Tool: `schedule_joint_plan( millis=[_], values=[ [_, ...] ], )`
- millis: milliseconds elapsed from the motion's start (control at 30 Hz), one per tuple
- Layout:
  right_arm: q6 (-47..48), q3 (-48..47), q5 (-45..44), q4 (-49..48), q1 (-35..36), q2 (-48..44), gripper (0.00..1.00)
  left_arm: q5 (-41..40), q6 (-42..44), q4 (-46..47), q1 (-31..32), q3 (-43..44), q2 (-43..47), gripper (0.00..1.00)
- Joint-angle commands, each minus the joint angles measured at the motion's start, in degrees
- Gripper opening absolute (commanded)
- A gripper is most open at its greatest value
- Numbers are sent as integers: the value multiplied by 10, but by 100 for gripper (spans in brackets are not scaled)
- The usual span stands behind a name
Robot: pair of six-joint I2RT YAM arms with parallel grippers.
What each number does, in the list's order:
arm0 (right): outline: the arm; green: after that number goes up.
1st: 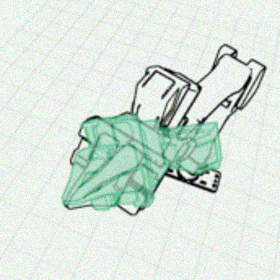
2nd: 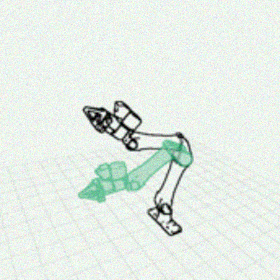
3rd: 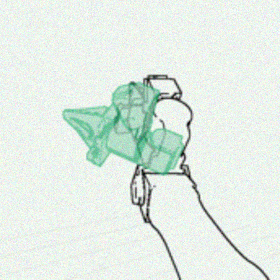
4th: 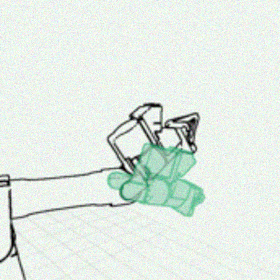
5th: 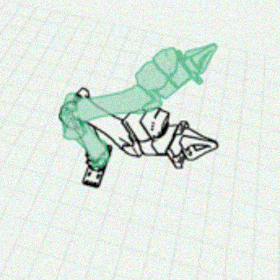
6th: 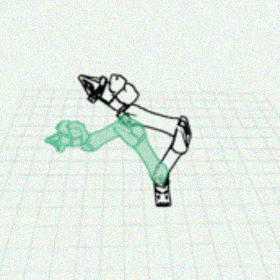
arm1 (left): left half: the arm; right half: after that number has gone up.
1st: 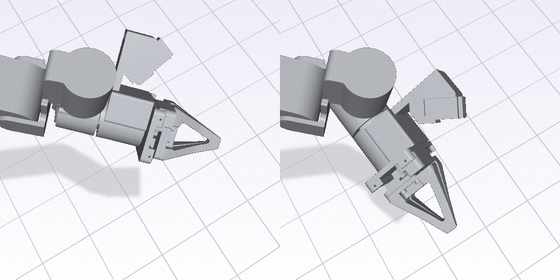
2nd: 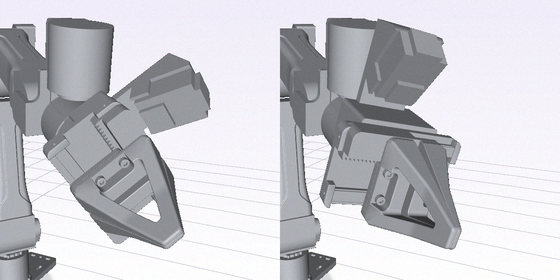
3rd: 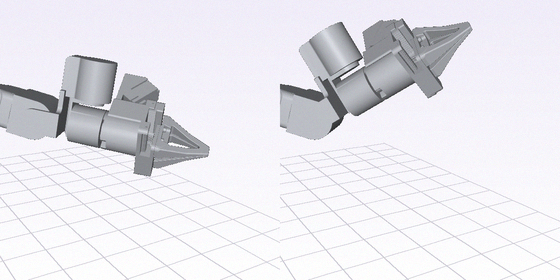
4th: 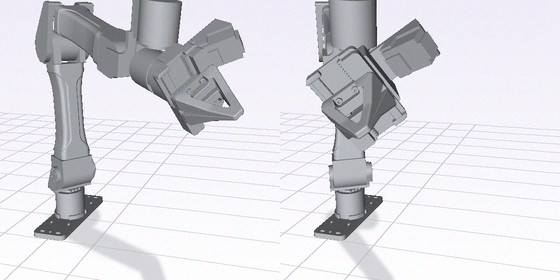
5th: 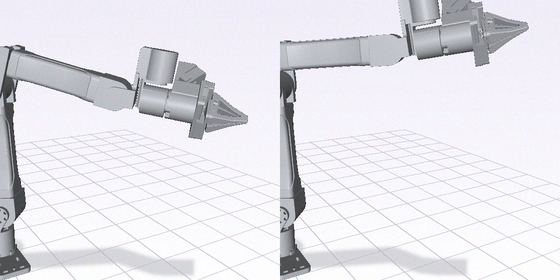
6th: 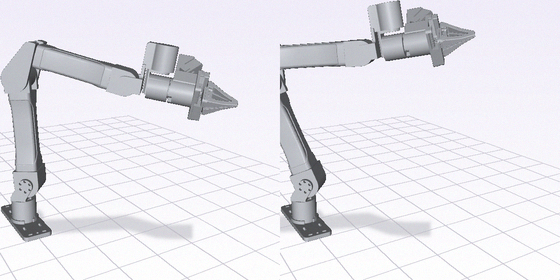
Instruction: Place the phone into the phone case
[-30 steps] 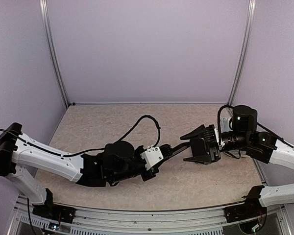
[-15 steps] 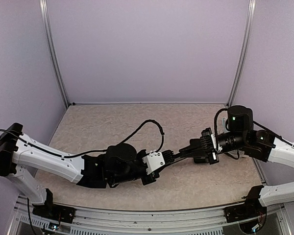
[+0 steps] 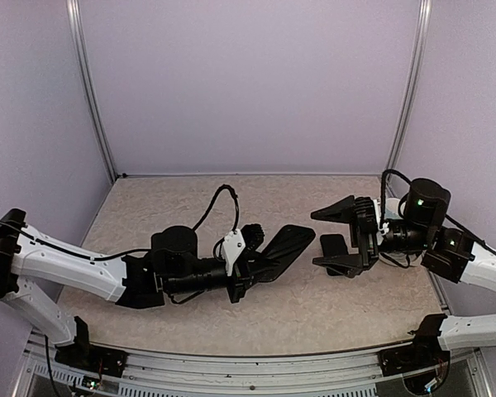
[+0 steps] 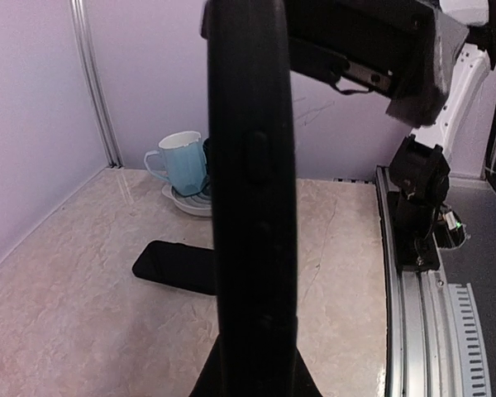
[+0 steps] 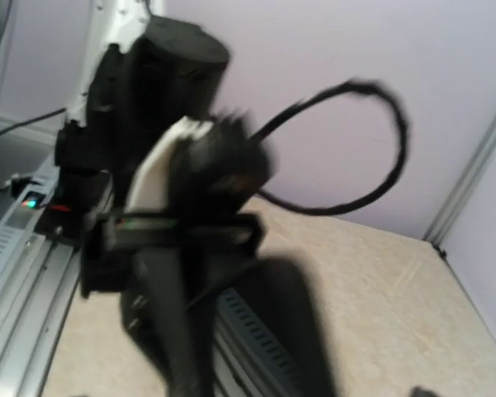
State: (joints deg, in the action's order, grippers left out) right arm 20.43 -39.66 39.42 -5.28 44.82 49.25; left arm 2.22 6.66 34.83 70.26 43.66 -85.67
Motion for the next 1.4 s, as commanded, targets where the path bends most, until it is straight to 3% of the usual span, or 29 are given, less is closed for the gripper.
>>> schedule_joint_plan(
  millis=[0,200,233,333,433,467,633,733,767,933,1000,1167,1367],
  values=[
    [-65,12,42,-10,-9,11,80,63,-48,83,-3,6,26,0],
    [-113,19,59,-65,-9,43,83,72,-48,82,1,7,26,0],
    [-122,20,71,-81,-10,50,76,73,-47,83,2,8,25,0],
    [-138,12,93,-95,-10,71,38,70,-40,80,8,14,21,0],
    [-134,7,137,-96,-9,84,14,63,-32,75,12,20,15,0],
    [-131,7,146,-96,-9,87,0,59,-29,72,13,22,13,0],
    [-85,34,123,-118,-7,66,0,-29,1,52,28,35,1,1],
    [34,69,64,-126,20,26,0,-141,52,61,46,40,-15,47],
    [74,75,31,-121,30,14,0,-175,72,71,53,40,-22,58],
    [226,82,-71,-87,45,-5,0,-262,143,128,58,21,-40,83],
    [272,105,-131,-109,68,-22,0,-272,157,124,59,12,-36,86],
    [407,147,-284,-129,120,-28,0,-208,134,56,55,-29,25,89],
    [519,162,-360,-168,146,-21,0,-153,42,4,14,-79,114,89]
  ],
)
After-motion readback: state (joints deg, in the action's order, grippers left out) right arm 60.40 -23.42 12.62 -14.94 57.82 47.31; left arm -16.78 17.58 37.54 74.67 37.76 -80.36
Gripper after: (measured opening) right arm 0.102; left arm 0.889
